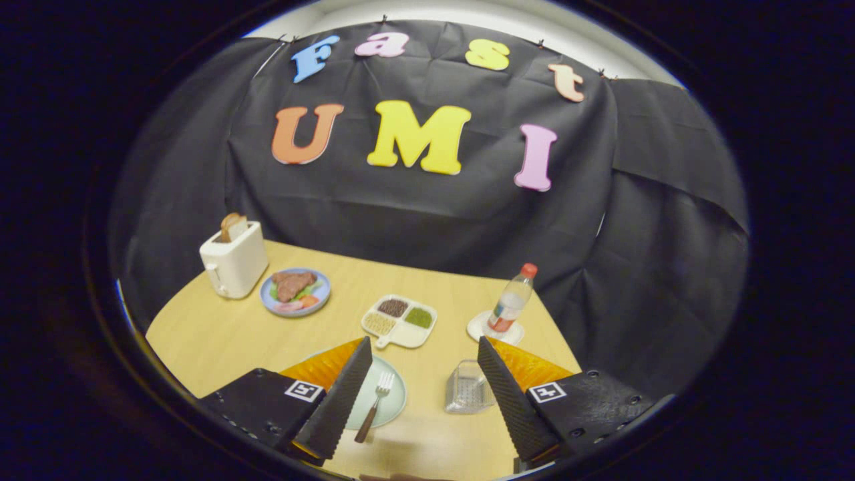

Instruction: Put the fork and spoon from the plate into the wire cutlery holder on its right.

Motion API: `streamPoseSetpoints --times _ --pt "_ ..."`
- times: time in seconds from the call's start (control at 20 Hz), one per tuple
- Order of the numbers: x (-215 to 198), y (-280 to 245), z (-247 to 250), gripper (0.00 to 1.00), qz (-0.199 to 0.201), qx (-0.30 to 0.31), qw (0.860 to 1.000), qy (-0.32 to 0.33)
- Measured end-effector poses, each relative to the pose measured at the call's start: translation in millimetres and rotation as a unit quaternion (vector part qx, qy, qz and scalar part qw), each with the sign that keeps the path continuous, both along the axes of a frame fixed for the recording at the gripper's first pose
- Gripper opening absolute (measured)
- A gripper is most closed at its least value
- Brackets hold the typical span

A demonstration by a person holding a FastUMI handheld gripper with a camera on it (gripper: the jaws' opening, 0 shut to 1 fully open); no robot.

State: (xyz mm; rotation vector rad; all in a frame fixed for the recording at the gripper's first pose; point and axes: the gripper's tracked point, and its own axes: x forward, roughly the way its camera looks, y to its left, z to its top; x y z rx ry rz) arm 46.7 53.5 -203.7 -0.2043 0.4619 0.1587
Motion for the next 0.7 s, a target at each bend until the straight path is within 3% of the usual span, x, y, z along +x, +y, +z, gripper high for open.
streamPoseSetpoints --times 0.35,0.7 --pt "-42 16 -117 0.94 0.01 0.025 0.984 0.176" --pt "-64 30 -165 0.93 0.021 0.044 0.96 0.276"
